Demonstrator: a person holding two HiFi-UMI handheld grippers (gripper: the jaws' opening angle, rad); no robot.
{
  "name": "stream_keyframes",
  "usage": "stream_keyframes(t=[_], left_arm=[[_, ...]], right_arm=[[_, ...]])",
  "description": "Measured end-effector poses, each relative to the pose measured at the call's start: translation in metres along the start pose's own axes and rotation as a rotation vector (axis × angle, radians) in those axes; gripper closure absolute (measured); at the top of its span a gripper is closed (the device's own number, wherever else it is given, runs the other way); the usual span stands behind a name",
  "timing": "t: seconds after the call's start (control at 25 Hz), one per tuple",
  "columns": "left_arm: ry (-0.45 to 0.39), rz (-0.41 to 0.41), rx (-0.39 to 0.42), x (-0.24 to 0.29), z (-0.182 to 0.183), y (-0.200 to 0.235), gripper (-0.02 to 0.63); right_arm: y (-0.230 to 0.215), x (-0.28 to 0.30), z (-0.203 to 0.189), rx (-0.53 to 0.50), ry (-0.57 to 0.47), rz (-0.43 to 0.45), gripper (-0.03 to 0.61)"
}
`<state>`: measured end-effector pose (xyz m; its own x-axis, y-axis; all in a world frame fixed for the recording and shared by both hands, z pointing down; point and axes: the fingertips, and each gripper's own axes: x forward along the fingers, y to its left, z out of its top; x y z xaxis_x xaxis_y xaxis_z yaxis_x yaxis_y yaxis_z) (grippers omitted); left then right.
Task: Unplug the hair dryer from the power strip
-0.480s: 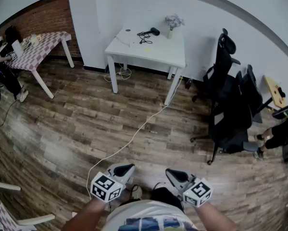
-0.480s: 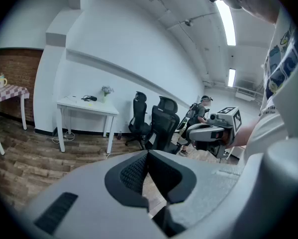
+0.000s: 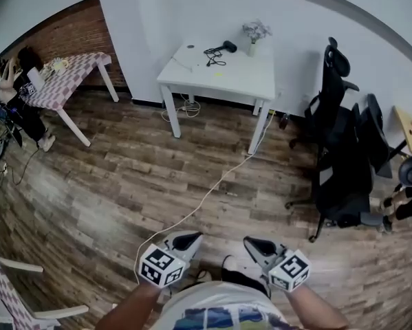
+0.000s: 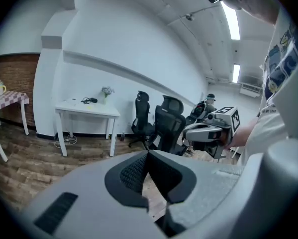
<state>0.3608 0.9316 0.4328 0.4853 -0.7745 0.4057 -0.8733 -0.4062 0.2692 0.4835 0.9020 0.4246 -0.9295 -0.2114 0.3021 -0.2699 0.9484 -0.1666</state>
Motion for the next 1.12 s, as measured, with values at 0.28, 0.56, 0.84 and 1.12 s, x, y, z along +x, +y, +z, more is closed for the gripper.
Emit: stream_keyframes(t=[0.28, 0.56, 0.84, 1.12], left_arm=[[0.014, 0.030, 0.001, 0.053, 0.031, 0.002, 0.611], [-0.009, 0.053, -0.028, 0.093, 0.045, 0.006, 0.611], [-0.002, 0.062, -0.046, 0.121, 0.051, 0.043, 0.611], [-0.028, 0.030, -0.052, 0.157, 0.087, 0.121, 0.611]], right_arm=[[-0.054, 0.000, 0.018, 0.024, 0.011, 0.034, 0.581], [-0.102, 0.007, 0.003, 0.032, 0.023, 0.073, 0.580], [-0.137, 0.042, -0.008, 0.026, 0.036, 0.080, 0.565], [-0.186, 0.109, 0.021, 0.008, 0.083, 0.062, 0.561]])
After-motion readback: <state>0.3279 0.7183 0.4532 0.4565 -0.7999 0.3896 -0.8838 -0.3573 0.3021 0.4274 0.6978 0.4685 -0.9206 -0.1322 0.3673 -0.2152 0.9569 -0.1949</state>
